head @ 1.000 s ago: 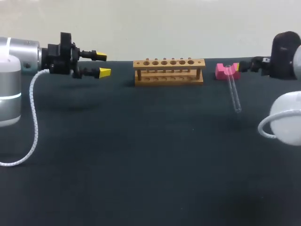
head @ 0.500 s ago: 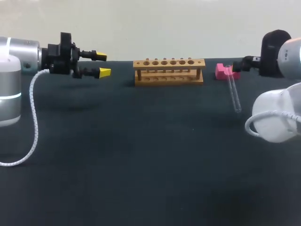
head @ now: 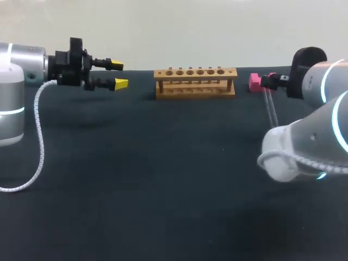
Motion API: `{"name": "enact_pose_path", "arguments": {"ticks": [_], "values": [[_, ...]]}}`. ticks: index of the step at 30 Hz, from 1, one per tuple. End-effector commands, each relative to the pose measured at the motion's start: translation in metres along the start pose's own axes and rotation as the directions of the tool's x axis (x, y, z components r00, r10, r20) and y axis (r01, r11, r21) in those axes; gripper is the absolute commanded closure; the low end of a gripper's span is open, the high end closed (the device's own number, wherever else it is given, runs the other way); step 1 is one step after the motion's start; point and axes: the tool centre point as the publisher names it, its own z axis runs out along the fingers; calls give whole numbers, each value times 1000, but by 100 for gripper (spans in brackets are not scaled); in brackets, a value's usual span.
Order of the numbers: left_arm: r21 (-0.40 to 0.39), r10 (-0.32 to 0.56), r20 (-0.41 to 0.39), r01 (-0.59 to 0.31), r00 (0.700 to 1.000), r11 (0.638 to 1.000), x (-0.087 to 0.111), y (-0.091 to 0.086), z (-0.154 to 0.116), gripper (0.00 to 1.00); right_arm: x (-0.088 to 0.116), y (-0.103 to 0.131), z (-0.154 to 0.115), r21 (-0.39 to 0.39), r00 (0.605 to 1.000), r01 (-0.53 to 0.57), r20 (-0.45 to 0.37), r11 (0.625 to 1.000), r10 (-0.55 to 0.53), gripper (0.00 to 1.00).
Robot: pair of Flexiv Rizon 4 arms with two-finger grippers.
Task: Grasp the test tube, adjust it, and insert it.
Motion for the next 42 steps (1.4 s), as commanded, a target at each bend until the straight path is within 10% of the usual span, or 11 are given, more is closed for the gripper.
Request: {"name": "enact_pose_path", "arguments": {"ticks": [1, 42], "values": [[-3, 3, 5, -3, 1000, 1000, 1, -1, 0, 0, 4, 1, 22, 24, 997, 13, 71, 1000, -15, 0], [-3, 3, 5, -3, 1000, 1000, 1, -1, 0, 0, 26, -21, 47, 28, 996, 44, 77, 999, -46, 0]]}}
